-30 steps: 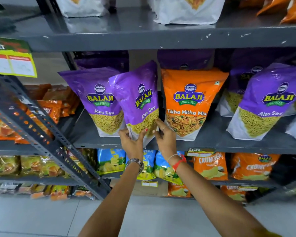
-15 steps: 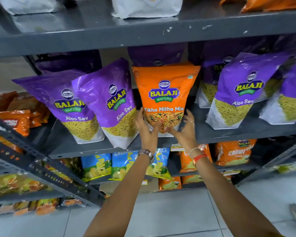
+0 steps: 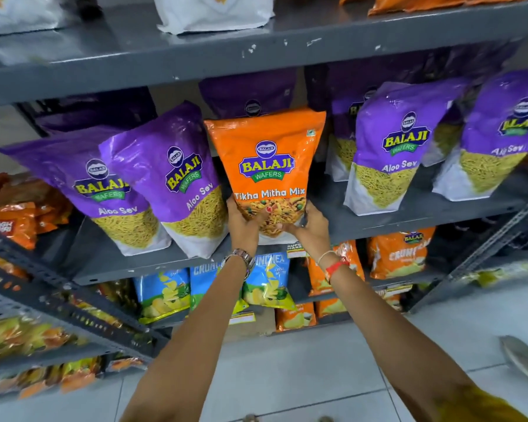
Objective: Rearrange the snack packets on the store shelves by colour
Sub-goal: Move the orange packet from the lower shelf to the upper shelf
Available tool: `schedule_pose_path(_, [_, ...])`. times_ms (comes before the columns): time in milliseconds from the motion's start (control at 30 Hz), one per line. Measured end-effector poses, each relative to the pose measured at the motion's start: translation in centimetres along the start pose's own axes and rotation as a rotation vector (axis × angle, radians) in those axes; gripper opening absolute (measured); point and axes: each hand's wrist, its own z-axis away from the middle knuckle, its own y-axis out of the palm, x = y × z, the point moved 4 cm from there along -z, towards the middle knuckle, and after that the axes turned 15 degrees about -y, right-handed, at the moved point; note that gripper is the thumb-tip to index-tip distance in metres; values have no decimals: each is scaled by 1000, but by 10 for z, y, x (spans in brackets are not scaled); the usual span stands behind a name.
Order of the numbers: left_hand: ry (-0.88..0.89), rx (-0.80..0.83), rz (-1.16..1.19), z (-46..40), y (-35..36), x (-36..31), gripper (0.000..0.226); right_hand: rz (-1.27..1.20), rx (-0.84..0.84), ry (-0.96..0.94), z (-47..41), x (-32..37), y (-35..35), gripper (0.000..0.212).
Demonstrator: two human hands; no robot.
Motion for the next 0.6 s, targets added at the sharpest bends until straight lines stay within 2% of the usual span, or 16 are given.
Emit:
schedule_pose_path(133, [37, -34, 18, 28, -13, -11, 63, 44, 8, -77, 19, 28, -13, 53])
schedule_pose_path(267, [153, -100, 7, 64, -39, -40, 58, 36, -27, -161, 37, 73, -24, 50])
schedule_pose_path(400, [246, -175, 0, 97, -74, -83, 51, -10, -34, -265, 41, 124, -24, 60])
schedule_pose_path(600, [447, -292, 31, 134, -127, -170, 50, -121, -51, -456, 16, 220, -11, 59])
